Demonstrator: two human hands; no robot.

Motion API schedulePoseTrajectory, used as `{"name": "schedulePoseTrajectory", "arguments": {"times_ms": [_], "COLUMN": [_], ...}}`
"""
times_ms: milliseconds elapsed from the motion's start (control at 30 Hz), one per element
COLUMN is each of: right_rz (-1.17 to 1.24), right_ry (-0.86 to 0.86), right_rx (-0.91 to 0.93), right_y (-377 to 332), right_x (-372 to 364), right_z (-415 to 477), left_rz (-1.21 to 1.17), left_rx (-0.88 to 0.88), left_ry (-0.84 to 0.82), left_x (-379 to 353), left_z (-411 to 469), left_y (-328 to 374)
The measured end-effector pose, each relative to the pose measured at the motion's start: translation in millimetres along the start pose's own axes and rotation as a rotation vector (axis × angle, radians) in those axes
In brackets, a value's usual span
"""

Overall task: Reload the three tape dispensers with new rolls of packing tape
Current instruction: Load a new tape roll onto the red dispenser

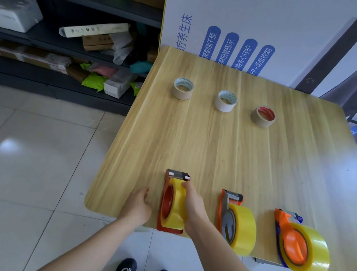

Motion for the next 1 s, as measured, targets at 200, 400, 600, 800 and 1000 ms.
{"name": "schedulePoseTrajectory", "arguments": {"times_ms": [200,400,600,800,1000], "right_rz": [0.022,-0.014,-0.043,-0.030,0.052], "right_ry": [0.053,0.067,0.008,-0.014,-0.067], "right_rx": [0.028,0.066,0.143,0.267,0.345], "right_y": [0.3,-7.9,-22.2,-65.2,-86.4], "right_x": [9.2,12.4,5.7,4.1,2.4], "right_z": [-5.1,-17.8,-30.8,-44.5,-56.0], "left_rz": [-0.064,0.072,0.115,-0.180,-0.146], "left_rx": [0.005,0.025,0.043,-0.108,-0.291], "left_ry": [-0.037,0.004,0.068,0.250,0.419], "left_x": [-4.5,-1.7,1.1,34.0,85.7], "left_z": [10.6,15.1,19.1,23.0,18.1], "left_y": [8.7,10.1,10.7,37.1,78.2]}}
Point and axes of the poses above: each hand's wrist, its own z-axis towards the middle knuckle, its own x-axis out of the back of the hand, y = z × x, the point moved 4 cm from there along z, towards the middle knuckle, and after that the axes turned 12 degrees about -y, right-handed, at the moved point
